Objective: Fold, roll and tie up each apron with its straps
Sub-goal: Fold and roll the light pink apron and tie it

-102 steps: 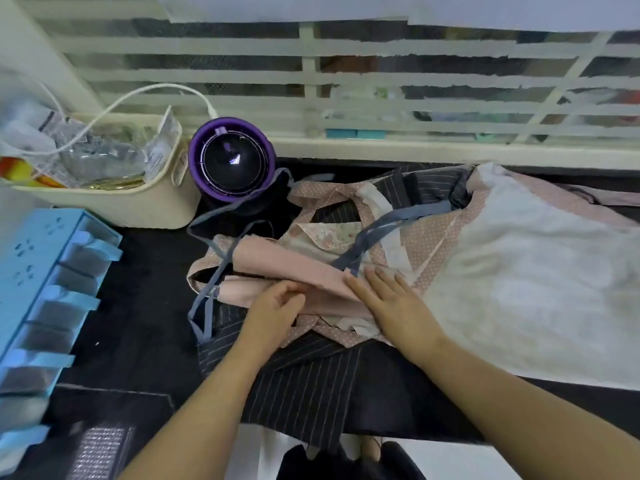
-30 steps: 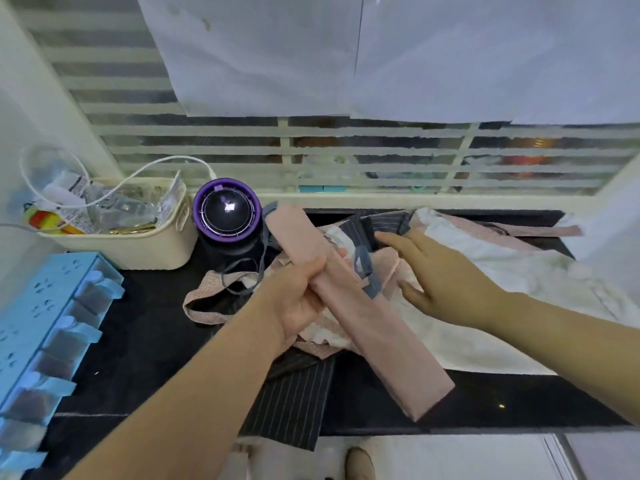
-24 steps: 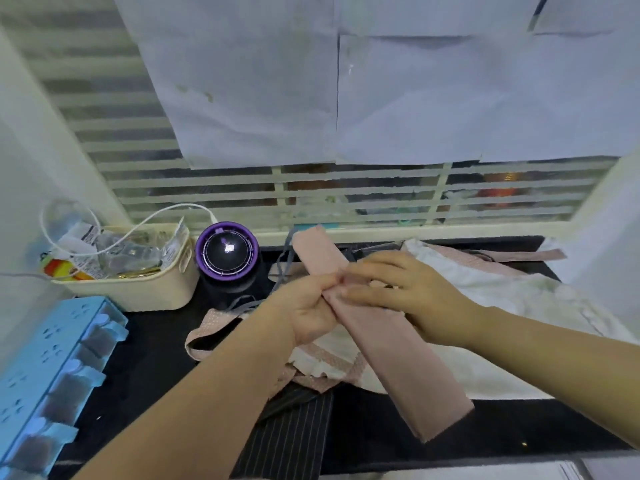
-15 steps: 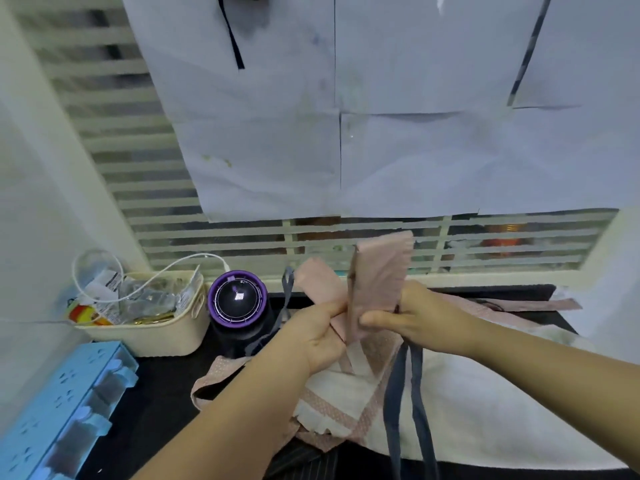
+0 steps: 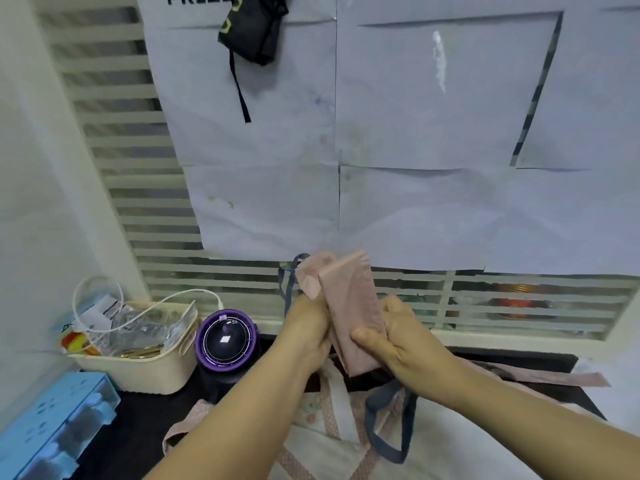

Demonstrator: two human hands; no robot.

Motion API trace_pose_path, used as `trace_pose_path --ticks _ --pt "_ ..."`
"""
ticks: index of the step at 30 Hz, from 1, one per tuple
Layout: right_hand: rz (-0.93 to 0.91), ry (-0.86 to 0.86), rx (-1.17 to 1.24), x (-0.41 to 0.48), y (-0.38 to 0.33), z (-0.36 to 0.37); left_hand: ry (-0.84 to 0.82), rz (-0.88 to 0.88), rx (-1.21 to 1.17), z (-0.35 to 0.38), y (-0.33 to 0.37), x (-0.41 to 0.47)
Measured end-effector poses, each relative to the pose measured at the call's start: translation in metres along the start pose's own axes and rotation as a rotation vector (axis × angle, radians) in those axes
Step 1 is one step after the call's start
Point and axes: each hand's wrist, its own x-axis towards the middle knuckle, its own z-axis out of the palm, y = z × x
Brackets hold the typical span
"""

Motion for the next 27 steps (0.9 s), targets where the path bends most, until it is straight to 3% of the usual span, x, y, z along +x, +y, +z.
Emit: trace_pose_path --ticks 6,13,17,23,27 --pt "0.056 -0.028 0.046 0.011 -0.005 -0.022 0.003 0.162 0.154 -0.004 0.023 0.017" --pt "-0.188 0.065 -0.038 0.021 -0.016 -0.034 -0.006 0.292 0.273 -0.005 0.059 0.020" --pt "-0.216 0.026 -0.067 0.024 -0.023 -0.039 0.020 0.344 0.276 -0.006 0.067 0.021" --pt "0.083 0.001 0.140 0.039 -0.025 -0.048 0.014 0.401 0.489 -0.001 0.075 0.019" --pt "0.106 0.031 0.177 0.050 -0.026 -0.055 -0.026 0.400 0.207 0.012 0.088 0.016"
